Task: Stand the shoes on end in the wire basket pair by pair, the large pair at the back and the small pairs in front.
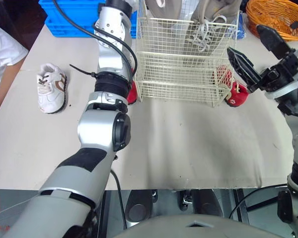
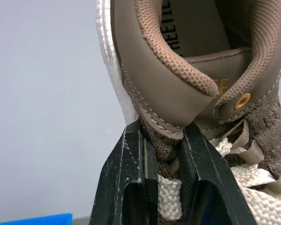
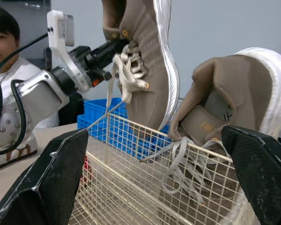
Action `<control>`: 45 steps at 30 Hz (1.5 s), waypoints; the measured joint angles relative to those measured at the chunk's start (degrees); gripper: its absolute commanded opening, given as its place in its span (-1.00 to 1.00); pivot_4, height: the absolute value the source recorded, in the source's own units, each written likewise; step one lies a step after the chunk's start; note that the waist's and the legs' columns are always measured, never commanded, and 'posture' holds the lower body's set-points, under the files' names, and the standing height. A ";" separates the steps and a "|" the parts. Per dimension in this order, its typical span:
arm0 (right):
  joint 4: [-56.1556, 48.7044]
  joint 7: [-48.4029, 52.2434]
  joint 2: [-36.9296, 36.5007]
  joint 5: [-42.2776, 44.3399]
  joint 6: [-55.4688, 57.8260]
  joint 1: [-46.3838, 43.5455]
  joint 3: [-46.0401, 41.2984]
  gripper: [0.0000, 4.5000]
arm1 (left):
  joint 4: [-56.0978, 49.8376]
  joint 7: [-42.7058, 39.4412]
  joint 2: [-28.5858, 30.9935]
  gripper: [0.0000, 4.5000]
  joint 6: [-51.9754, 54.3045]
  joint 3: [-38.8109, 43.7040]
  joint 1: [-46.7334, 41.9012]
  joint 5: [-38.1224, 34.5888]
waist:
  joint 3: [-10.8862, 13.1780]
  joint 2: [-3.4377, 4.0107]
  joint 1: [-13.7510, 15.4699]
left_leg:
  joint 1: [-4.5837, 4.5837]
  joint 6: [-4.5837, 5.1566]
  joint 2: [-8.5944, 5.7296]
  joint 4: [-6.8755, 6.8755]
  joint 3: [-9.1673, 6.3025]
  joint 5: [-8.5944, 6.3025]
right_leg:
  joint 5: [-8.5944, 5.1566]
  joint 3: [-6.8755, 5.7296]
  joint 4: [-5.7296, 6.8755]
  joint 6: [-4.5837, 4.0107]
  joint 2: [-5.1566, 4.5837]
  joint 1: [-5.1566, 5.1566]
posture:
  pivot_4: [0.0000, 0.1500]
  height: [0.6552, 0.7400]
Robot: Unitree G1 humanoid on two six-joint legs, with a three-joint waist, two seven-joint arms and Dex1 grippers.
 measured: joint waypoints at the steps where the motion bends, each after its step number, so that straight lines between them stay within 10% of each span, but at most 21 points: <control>1: -0.02 -0.16 0.14 -0.03 -0.17 0.11 0.00 1.00 | 0.30 0.15 0.01 -0.88 -0.74 -0.76 0.41 0.75 | -0.01 0.01 -0.03 | 0.01 0.00 0.00 0.00 0.01 0.00 | 0.00 0.01 0.00 0.00 0.00 0.00 | 1.00 -0.27; 17: -0.40 -0.99 0.11 -0.13 -0.43 1.20 -0.42 1.00 | -8.84 -3.82 -0.81 -0.88 8.20 -4.10 11.80 1.00 | -0.09 0.15 0.02 | 0.08 0.00 0.00 0.00 0.02 0.00 | 0.00 0.04 -0.02 0.00 -0.01 0.06 | 1.00 -0.27; 26: 0.53 0.01 0.06 -0.77 -0.69 0.97 -0.41 1.00 | -18.55 -3.62 -3.09 1.00 16.78 -3.91 16.69 -1.27 | -0.24 0.40 0.39 | 0.20 0.00 0.01 0.04 0.02 0.04 | 0.00 0.11 0.04 0.00 -0.01 0.20 | 1.00 -0.27; 38: 5.34 -1.61 -4.75 -5.43 1.33 5.59 -2.12 1.00 | -37.87 -3.86 -3.82 1.00 28.40 -3.99 26.17 -5.76 | -0.24 0.41 1.15 | 0.20 0.01 0.01 0.03 0.00 0.05 | 0.00 0.25 0.01 0.00 -0.01 0.24 | 1.00 -0.27; 45: 10.07 -1.10 -7.18 -5.77 7.14 13.47 -4.97 1.00 | -51.81 -20.61 6.67 1.00 41.72 -6.34 27.99 -15.74 | -0.27 0.47 1.07 | 0.24 -0.01 0.03 0.02 -0.01 0.06 | 0.00 0.27 0.01 0.00 0.02 0.26 | 1.00 -0.27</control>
